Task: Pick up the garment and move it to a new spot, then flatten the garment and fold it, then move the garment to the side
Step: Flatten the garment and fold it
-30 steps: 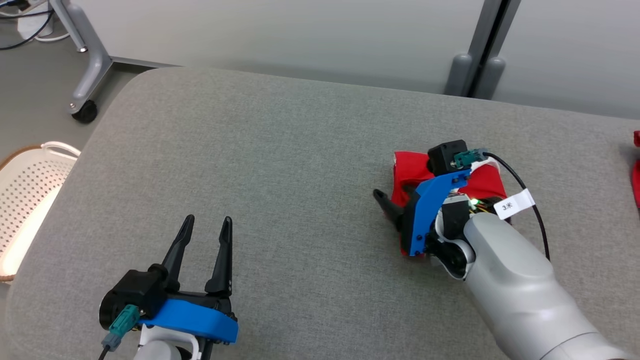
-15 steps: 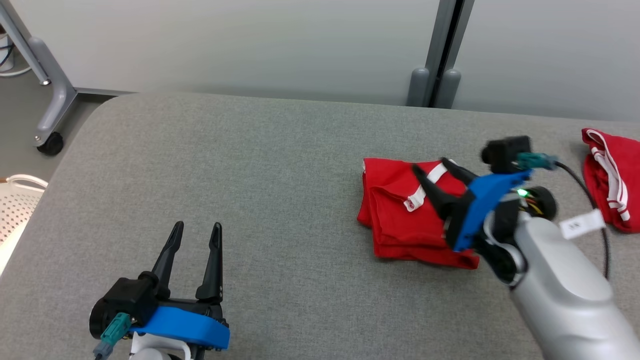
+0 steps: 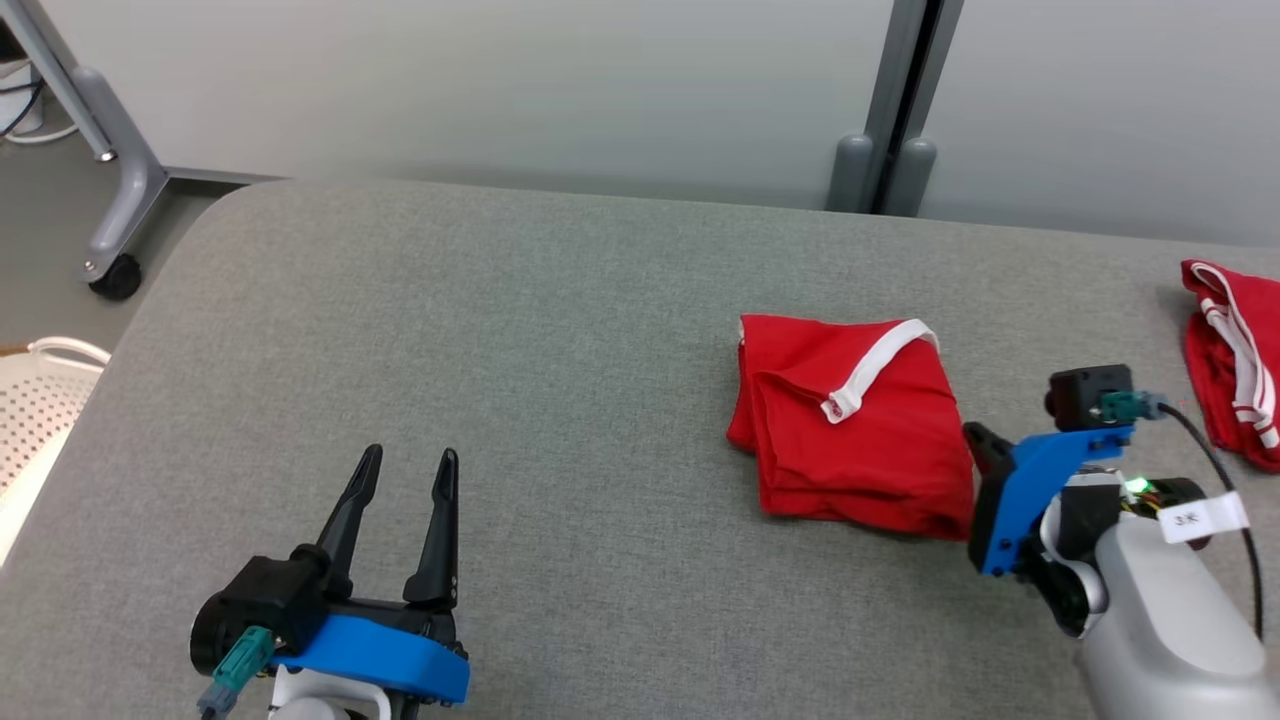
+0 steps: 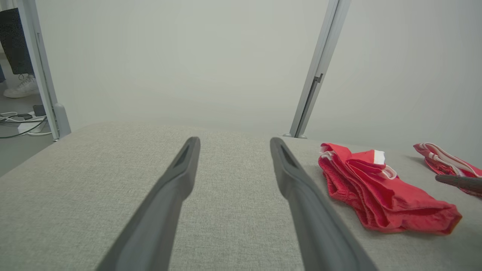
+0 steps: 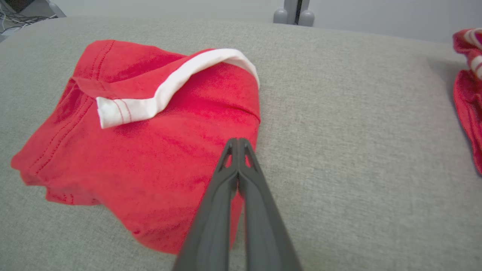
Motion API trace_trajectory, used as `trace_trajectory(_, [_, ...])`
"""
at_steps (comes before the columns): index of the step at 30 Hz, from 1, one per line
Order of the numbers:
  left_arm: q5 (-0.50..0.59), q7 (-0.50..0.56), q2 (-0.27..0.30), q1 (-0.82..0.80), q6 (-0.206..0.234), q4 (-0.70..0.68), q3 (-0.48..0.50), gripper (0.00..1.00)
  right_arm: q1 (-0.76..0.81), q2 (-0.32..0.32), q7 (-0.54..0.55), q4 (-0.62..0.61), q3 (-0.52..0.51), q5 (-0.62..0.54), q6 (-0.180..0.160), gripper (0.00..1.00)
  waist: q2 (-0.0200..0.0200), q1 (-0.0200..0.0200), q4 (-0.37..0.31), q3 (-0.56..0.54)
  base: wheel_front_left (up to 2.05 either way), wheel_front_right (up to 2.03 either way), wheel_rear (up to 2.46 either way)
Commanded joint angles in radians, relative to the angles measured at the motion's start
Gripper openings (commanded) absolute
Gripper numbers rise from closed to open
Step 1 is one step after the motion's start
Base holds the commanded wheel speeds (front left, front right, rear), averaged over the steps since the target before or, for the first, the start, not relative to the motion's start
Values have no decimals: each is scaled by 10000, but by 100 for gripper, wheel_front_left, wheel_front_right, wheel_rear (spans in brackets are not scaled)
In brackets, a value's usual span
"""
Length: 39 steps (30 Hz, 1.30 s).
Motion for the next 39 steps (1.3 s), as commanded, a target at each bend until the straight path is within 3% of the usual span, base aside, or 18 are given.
trace_trajectory(1, [-9,-39,28,-169,-71,-48,-30,100,-191,182,202,103,-39,-199,3,0,0,0,124,117,0,0,0])
trace_trajectory(17, [-91,-39,-162,-698,-71,-81,-634,100,-2432,907,1630,2310,-1282,-1827,3,0,0,0,1344,745,0,0,0])
trace_trajectory(25, [-128,-39,-206,-746,-71,-101,-601,100,-3431,1178,537,2302,-1375,-1957,3,0,0,0,1576,831,0,0,0])
trace_trajectory(34, [-5,-39,-212,-569,-70,-103,-260,100,-3296,1357,-1559,1882,30,-709,3,0,0,0,1111,591,0,0,0])
trace_trajectory(35, [0,-39,-196,-519,-71,-105,-237,100,-3124,1359,-1832,1717,144,-538,3,28,0,0,1006,548,0,0,0])
trace_trajectory(36, [6,-39,-171,-470,-70,-116,-154,100,-2912,1360,-2073,1524,274,-344,3,100,0,0,861,506,0,0,0])
trace_trajectory(39, [88,-39,-98,-300,-63,-174,137,100,-2116,1198,-2813,787,564,-32,3,100,0,0,395,355,0,0,0])
